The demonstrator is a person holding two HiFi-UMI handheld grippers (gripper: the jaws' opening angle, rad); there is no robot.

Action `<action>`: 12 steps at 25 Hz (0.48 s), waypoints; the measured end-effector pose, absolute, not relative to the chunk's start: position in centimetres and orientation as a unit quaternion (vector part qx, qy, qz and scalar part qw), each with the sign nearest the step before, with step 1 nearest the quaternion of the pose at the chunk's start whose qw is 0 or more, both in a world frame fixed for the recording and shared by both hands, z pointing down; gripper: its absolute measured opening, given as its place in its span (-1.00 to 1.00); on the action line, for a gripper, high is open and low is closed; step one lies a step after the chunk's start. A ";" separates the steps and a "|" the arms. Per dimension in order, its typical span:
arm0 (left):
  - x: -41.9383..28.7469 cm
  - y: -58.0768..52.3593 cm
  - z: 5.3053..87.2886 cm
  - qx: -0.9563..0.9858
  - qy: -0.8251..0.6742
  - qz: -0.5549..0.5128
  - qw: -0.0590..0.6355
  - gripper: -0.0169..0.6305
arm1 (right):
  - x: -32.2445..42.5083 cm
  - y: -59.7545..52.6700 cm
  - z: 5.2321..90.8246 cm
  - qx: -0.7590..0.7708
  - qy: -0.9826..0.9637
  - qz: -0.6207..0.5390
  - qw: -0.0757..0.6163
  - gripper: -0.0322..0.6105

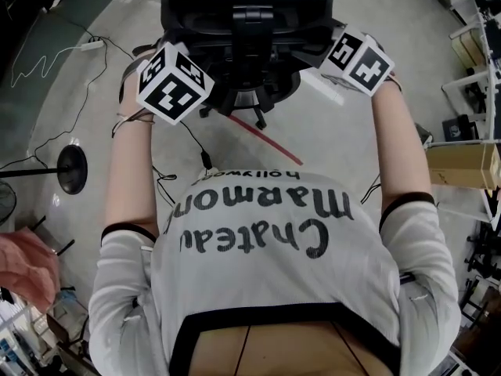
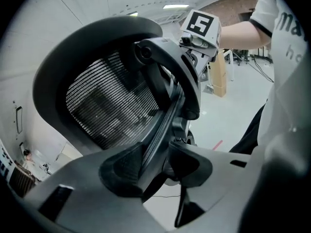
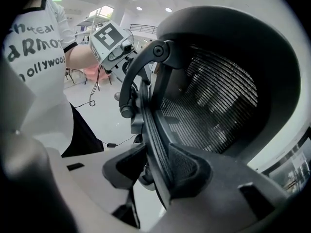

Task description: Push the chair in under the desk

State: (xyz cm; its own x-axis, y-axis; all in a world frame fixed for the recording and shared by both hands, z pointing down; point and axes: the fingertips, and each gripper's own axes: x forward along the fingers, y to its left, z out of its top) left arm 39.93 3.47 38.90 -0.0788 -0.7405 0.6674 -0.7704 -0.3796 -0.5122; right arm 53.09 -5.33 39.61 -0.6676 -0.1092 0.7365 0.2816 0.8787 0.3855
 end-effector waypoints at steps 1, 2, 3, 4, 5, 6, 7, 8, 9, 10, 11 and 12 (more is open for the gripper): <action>39.9 3.5 39.0 0.678 -0.560 0.476 0.017 -0.39 | 52.9 -5.5 39.7 -0.052 -0.880 -0.244 0.404 -0.39; 39.9 3.5 39.1 0.678 -0.563 0.472 0.018 -0.39 | 52.8 -5.6 39.9 -0.056 -0.880 -0.247 0.403 -0.39; 39.8 3.6 39.2 0.676 -0.567 0.470 0.019 -0.39 | 52.7 -5.7 39.9 -0.059 -0.879 -0.250 0.401 -0.39; 39.8 3.6 39.2 0.673 -0.571 0.469 0.018 -0.39 | 52.5 -5.8 40.0 -0.062 -0.879 -0.253 0.399 -0.39; 39.8 3.6 39.3 0.669 -0.577 0.469 0.017 -0.39 | 52.4 -5.9 40.0 -0.064 -0.879 -0.256 0.397 -0.38; 39.7 3.6 39.4 0.664 -0.583 0.468 0.016 -0.39 | 52.2 -6.1 40.1 -0.065 -0.879 -0.260 0.394 -0.38; 39.7 3.5 39.5 0.660 -0.588 0.468 0.016 -0.39 | 52.1 -6.2 40.3 -0.067 -0.879 -0.263 0.392 -0.38; 39.8 3.5 39.7 0.656 -0.593 0.467 0.018 -0.39 | 52.0 -6.4 40.4 -0.069 -0.879 -0.265 0.391 -0.37; 39.7 3.4 39.9 0.652 -0.598 0.466 0.020 -0.39 | 51.9 -6.6 40.6 -0.071 -0.879 -0.267 0.390 -0.37; 39.5 3.2 40.1 0.649 -0.602 0.465 0.023 -0.39 | 51.7 -6.9 40.8 -0.073 -0.878 -0.267 0.390 -0.37; 39.2 2.9 40.1 0.646 -0.605 0.465 0.025 -0.39 | 51.3 -7.2 40.8 -0.076 -0.878 -0.266 0.390 -0.37; 38.8 2.6 40.1 0.645 -0.607 0.464 0.027 -0.39 | 50.8 -7.6 40.7 -0.078 -0.878 -0.264 0.391 -0.37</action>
State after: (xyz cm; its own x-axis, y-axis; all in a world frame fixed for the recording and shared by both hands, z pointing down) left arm 38.80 2.55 40.07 -0.1665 -0.7577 0.6310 -0.8073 -0.2627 -0.5284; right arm 50.81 -7.60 40.74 -0.6822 -0.0695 0.7279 0.3437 0.8481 0.4032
